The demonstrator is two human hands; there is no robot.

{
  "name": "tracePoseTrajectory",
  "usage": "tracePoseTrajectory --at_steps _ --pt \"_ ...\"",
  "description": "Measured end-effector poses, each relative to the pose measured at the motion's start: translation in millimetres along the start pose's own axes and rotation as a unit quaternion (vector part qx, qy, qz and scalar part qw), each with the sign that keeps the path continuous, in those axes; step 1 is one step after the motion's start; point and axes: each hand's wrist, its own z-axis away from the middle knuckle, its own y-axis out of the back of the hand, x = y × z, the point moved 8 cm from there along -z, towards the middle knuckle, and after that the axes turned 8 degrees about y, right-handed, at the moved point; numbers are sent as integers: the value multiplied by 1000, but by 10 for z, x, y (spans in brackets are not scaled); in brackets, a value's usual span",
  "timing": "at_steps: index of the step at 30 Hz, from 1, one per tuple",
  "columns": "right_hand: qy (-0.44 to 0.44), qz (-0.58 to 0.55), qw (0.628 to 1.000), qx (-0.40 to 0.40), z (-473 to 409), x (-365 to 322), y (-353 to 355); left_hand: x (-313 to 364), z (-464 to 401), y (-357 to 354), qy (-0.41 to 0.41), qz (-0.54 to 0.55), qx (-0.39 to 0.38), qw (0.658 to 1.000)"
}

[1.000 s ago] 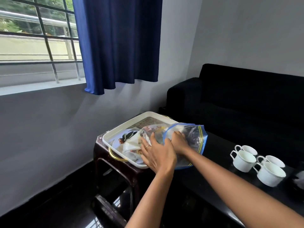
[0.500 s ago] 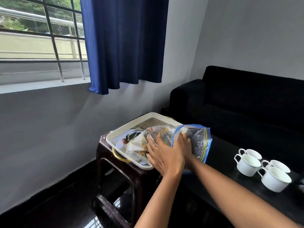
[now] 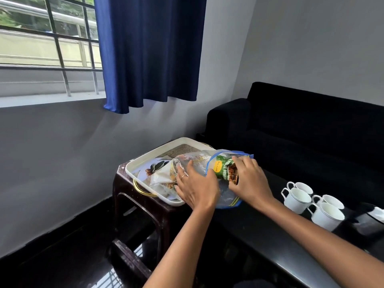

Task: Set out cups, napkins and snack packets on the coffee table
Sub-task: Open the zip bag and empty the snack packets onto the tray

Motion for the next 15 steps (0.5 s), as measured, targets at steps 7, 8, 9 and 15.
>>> tracePoseTrajectory --at_steps 7,8,9,15 --pt "14 -43 996 72 441 260 365 62 18 12 -46 -51 11 998" --pt "12 -54 995 83 504 299 412 79 27 7 -60 -63 12 996" --pt "12 -63 993 96 563 334 457 93 35 -3 -73 -73 11 995" --pt "11 -122 978 170 854 577 739 146 99 -70 -120 -114 -6 986"
